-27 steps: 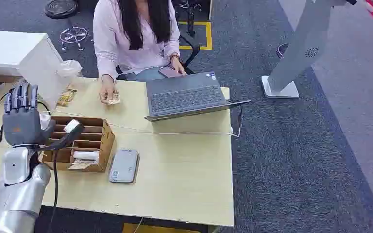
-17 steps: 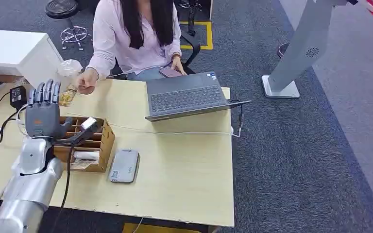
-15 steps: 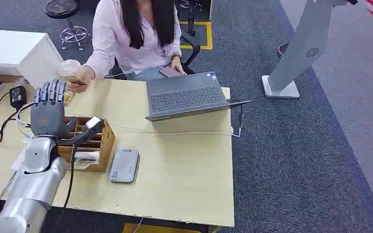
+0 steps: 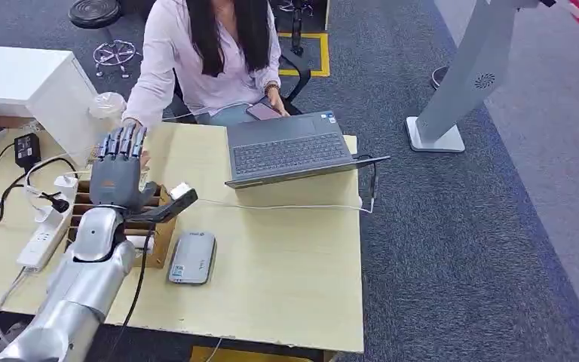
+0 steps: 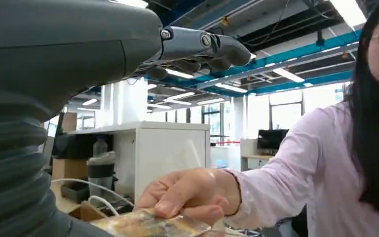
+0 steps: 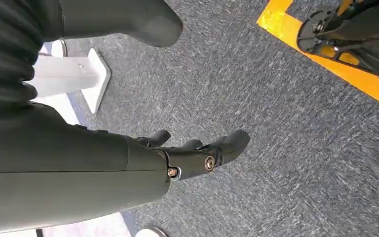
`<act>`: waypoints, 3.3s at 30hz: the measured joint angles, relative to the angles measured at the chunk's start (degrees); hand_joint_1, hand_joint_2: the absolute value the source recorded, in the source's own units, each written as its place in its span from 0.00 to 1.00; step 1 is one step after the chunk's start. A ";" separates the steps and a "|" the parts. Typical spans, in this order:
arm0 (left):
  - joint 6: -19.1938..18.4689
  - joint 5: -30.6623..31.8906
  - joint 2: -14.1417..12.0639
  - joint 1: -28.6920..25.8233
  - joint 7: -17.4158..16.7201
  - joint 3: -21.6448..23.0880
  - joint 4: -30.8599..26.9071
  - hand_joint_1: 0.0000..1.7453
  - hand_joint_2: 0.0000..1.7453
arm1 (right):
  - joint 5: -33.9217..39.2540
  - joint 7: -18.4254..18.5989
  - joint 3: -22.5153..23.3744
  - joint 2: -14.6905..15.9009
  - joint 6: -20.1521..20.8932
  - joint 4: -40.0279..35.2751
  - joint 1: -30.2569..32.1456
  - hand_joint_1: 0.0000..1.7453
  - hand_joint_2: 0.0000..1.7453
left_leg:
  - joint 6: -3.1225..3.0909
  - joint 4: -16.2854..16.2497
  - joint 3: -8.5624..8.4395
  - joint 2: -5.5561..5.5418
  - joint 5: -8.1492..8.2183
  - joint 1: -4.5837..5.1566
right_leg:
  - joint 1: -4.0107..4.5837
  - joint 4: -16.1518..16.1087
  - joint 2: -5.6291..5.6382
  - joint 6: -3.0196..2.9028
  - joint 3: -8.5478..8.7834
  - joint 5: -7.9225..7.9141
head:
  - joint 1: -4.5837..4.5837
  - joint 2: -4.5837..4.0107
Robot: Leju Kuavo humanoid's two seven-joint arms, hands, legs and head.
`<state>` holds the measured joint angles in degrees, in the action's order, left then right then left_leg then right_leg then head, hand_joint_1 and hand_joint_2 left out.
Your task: Pass the card to the sensor for recognition and then transmit it.
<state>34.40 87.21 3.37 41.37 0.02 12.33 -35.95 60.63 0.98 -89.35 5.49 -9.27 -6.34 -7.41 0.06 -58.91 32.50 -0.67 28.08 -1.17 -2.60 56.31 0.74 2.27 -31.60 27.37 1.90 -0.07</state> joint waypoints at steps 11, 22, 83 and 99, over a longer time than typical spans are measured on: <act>0.70 -0.26 -0.04 -0.03 0.74 0.57 1.14 1.00 1.00 | 0.00 -0.18 0.00 -0.04 0.37 0.02 0.05 0.00 1.00 | 0.00 0.00 0.02 -0.01 0.00 -0.01 | 0.00 0.01 -0.03 0.00 0.00 0.00 | 0.00 0.00; 0.90 -0.57 -0.11 -0.17 2.25 0.57 1.24 1.00 1.00 | 0.07 -0.07 0.00 -0.04 0.09 0.02 0.06 0.00 1.00 | 0.00 0.00 0.03 -0.01 0.00 -0.01 | 0.01 0.01 -0.04 0.00 -0.01 0.00 | 0.00 0.00; -4.87 -10.32 -0.24 -22.64 9.47 6.07 -25.62 1.00 1.00 | 5.14 0.04 0.00 -0.07 -1.29 0.02 0.61 0.00 1.00 | -0.06 0.00 0.07 -0.01 0.07 0.00 | 0.00 -0.02 -0.05 0.08 -0.03 0.07 | 0.00 0.00; -14.55 -8.35 0.17 -23.32 4.77 11.21 -24.27 1.00 1.00 | 6.30 0.11 0.00 -0.07 -1.11 0.02 0.77 0.00 1.00 | -0.07 0.00 0.06 -0.01 0.06 0.00 | 0.00 -0.02 -0.05 0.08 -0.03 0.06 | 0.00 0.00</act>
<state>19.85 78.86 3.54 18.04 4.79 23.54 -60.22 66.93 1.09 -89.35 5.42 -10.38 -6.32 -6.64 -0.02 -58.91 32.56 -0.68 28.13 -1.17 -2.60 56.29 0.69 2.35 -31.63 27.43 1.90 -0.07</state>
